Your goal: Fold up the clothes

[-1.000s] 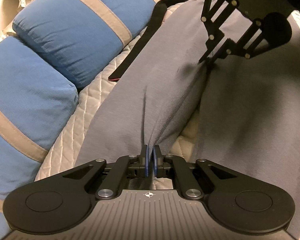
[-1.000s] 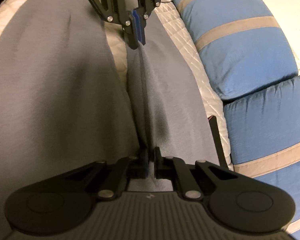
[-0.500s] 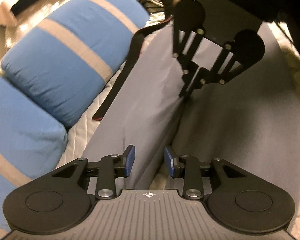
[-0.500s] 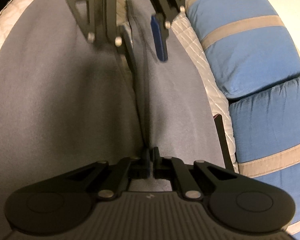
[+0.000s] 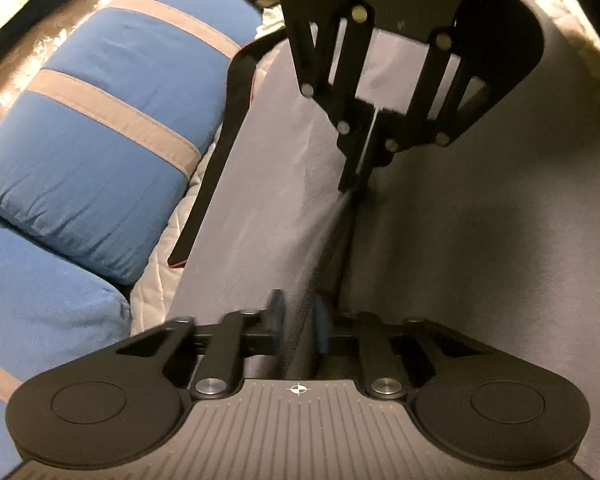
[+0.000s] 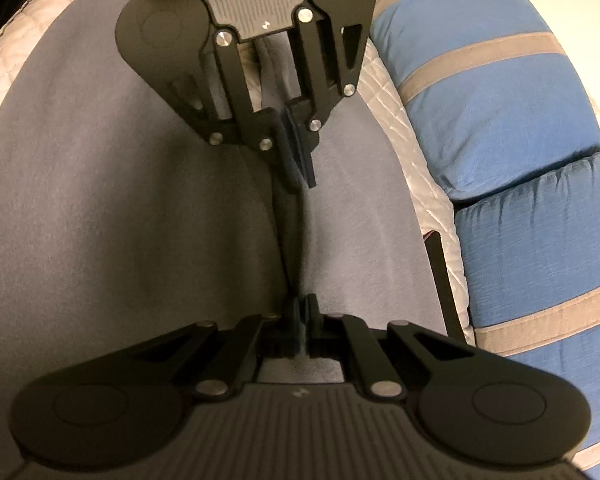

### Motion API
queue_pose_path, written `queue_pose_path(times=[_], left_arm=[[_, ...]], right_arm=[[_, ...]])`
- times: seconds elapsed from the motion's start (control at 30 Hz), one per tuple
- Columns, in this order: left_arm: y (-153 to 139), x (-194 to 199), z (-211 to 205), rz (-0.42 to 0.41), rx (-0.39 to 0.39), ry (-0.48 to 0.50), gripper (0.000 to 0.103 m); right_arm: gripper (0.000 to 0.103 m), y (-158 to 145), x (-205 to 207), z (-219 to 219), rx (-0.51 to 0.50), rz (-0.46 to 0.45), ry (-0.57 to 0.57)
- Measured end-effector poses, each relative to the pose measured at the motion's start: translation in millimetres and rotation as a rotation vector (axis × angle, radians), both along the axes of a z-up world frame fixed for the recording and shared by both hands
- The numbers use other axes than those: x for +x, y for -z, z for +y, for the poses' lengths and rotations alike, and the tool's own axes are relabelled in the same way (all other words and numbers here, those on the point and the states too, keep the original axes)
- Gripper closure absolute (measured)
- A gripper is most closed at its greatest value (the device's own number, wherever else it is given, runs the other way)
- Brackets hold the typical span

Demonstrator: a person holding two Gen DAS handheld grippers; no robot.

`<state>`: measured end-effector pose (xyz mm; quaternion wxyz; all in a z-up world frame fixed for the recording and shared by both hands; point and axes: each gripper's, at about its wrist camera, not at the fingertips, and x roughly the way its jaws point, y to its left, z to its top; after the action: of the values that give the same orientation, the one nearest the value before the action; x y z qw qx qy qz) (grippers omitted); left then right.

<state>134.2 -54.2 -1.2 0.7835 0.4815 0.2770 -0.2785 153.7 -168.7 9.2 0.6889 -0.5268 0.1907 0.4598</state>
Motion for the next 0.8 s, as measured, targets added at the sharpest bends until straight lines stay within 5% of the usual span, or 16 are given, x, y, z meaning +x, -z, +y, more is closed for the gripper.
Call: queue_pose_path(times=[0.17,0.2,0.23,0.37,0.63,0.8], left_arm=[[-6.2,-4.1,0.9,-0.027,-0.002,0.015,0.100],[-9.0,-7.0,1.1,-0.036,-0.005,0.014,0.100],[-11.3,-9.7,1.5,-0.044,-0.004,0.014,0.100],[-14.3,-21.1,1.3,-0.040,0.019,0.033,0.100],[-0.9,-42.6,-7.0,0.013,0.089,0.086,0.100],[3.7,-40.9,-4.2,0.071,0.086,0.103,0.100]], right_arm=[[0.098,-23.4,10.4,-10.9,0.111,0.105,0.041],[0.094,-32.2,14.1,-15.2,0.163,0.141,0.058],[0.079,-41.8,18.3,-20.1,0.223,0.176,0.078],[0.062,-66.2,33.9,-33.8,0.409,0.264,0.168],[0.035,-55.3,60.6,-25.4,0.455,0.208,0.363],[0.033,-38.8,81.4,-17.2,0.465,0.217,0.424]])
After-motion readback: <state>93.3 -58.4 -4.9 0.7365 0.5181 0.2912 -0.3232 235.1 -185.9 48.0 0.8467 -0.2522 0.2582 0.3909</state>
